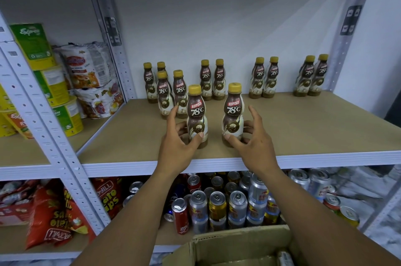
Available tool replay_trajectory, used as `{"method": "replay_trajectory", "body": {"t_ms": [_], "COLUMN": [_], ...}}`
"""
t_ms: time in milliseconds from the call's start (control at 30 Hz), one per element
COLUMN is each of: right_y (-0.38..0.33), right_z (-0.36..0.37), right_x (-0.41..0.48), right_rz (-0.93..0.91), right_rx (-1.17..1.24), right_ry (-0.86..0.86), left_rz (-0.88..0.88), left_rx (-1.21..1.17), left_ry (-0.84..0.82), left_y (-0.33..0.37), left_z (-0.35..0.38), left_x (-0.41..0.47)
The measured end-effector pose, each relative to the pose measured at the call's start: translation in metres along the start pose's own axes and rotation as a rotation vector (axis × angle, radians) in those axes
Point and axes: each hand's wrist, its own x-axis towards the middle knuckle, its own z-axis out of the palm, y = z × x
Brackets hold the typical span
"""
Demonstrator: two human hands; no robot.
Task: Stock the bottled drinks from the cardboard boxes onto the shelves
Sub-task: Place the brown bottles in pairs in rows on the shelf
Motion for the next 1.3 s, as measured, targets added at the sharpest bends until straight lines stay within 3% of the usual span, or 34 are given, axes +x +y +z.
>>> {"method": "replay_trajectory", "body": {"t_ms": [1300], "right_y": [-0.0060], "right_z": [-0.0003], "right_x": [-0.0021], "right_rz": [0.012], "right_rx": [-0.027], "right_ry": [-0.097], "left_rz": [0.005], "left_rx": [0.004], "left_ry": [-0.050], "left_y": [0.0015], "left_z": [0.0008], "left_x": [-0.0004]}}
